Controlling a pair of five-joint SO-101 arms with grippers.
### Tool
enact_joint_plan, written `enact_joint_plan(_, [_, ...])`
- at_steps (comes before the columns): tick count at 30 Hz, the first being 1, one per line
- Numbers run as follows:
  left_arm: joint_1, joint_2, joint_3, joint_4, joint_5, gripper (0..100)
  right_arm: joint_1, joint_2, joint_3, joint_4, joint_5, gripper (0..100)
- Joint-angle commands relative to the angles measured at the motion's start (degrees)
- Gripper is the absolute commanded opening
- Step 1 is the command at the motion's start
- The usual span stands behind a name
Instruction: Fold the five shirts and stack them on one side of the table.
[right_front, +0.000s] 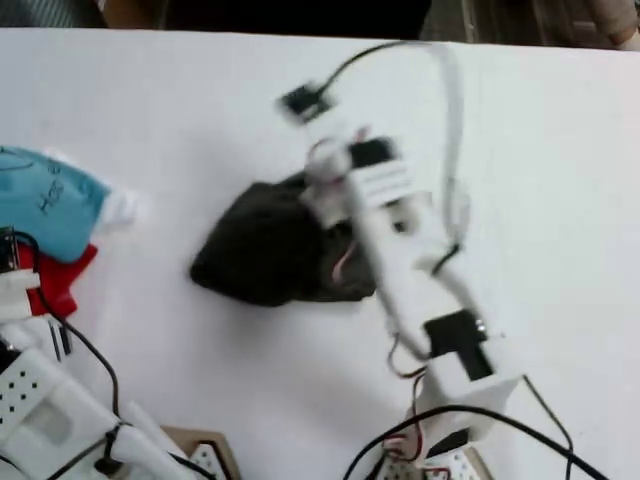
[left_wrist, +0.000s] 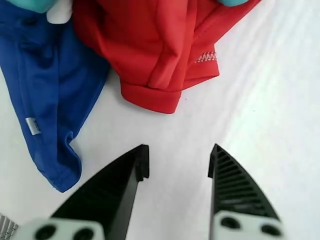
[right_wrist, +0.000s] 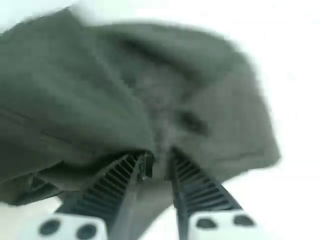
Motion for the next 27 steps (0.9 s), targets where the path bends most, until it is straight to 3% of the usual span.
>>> enact_joint_plan(1, [3.25, -1.05, -0.13, -0.44, -0.18, 21, 5.41, -0.31, -7.91, 3.12, 0.18, 1.7])
enact_joint_plan(12, [11.87, -1.05, -0.13, -0.88, -0.18, 21, 13.23, -0.31, -11.43, 5.76, 0.0, 2.0])
enact_joint_plan(18, [13.19, -1.05, -0.13, -0.97, 0.7, 21, 1.27, -0.04, -11.43, 15.52, 0.44, 4.8])
enact_joint_plan(23, [13.45, -1.05, -0.13, -1.23, 3.96, 21, -9.89, -0.4, -7.21, 17.01, 0.44, 21.8])
enact_joint_plan(27, [13.19, -1.05, -0.13, -0.88, 3.96, 21, -17.63, 0.22, -1.85, 15.34, 0.35, 21.0])
